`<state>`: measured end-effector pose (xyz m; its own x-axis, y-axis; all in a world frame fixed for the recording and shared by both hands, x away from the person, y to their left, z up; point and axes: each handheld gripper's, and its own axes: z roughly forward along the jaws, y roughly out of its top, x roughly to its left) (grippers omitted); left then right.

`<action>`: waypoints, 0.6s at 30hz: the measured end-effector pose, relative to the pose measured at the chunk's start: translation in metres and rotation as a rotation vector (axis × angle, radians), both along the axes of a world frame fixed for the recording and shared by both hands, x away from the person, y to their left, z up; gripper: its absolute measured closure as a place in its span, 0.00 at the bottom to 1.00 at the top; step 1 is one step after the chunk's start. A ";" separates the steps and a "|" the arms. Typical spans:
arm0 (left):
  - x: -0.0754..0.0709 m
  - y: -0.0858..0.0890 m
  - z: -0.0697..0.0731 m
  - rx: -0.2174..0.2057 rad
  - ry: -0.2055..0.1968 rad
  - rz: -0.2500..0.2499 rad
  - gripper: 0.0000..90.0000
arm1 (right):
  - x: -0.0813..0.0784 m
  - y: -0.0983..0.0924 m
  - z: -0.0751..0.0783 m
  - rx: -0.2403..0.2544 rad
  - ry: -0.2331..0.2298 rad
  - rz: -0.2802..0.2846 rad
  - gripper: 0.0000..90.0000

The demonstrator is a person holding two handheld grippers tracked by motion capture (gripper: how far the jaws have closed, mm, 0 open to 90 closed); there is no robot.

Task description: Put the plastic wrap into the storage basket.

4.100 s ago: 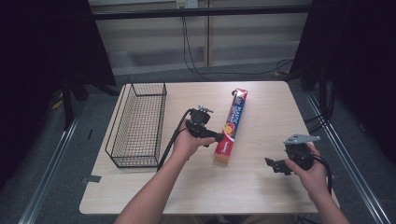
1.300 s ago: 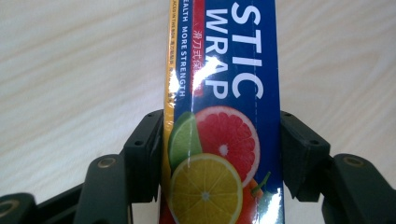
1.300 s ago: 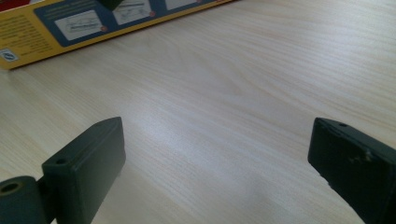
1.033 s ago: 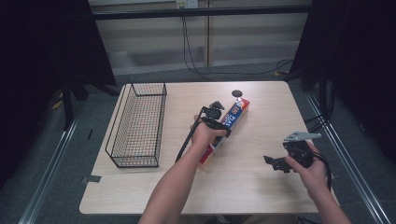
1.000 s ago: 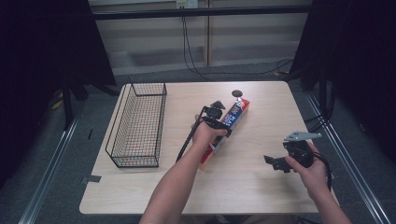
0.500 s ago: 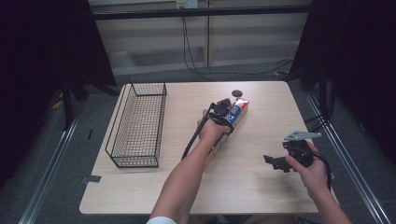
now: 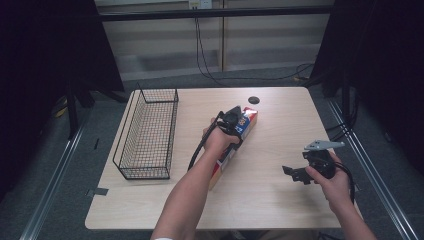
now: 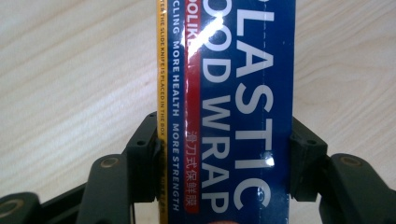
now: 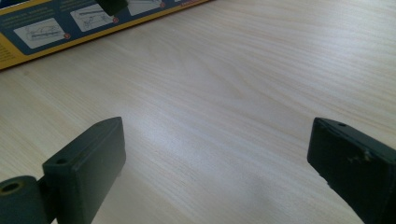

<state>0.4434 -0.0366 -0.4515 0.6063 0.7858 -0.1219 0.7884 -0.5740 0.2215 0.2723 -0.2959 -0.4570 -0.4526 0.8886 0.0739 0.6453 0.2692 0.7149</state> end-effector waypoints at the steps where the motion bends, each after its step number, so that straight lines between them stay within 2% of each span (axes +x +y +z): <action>1: 0.000 0.001 0.001 -0.004 0.004 0.002 0.47 | 0.000 0.000 0.000 0.000 -0.005 0.002 0.05; 2: 0.000 0.002 0.002 -0.008 0.005 0.010 0.47 | 0.000 0.000 0.000 0.001 0.000 0.000 0.05; 4: -0.001 0.004 0.006 0.013 0.011 0.011 0.47 | 0.000 0.000 0.000 0.002 -0.007 0.006 0.05; 7: -0.001 0.010 0.011 0.010 0.012 0.022 0.47 | 0.000 0.000 0.001 -0.002 -0.009 0.011 0.05; 9: 0.000 0.013 0.013 0.010 0.008 0.009 0.48 | 0.000 0.000 0.001 -0.001 -0.006 0.009 0.05; 10: -0.001 0.017 0.017 0.021 0.005 0.025 0.48 | 0.000 0.000 0.000 -0.005 -0.009 0.014 0.05; 12: 0.000 0.022 0.022 0.024 0.004 0.017 0.48 | 0.000 0.001 0.000 -0.002 -0.007 0.013 0.05; 18: 0.000 0.038 0.039 0.007 0.000 0.046 0.48 | 0.000 0.004 -0.001 -0.004 -0.004 0.023 0.05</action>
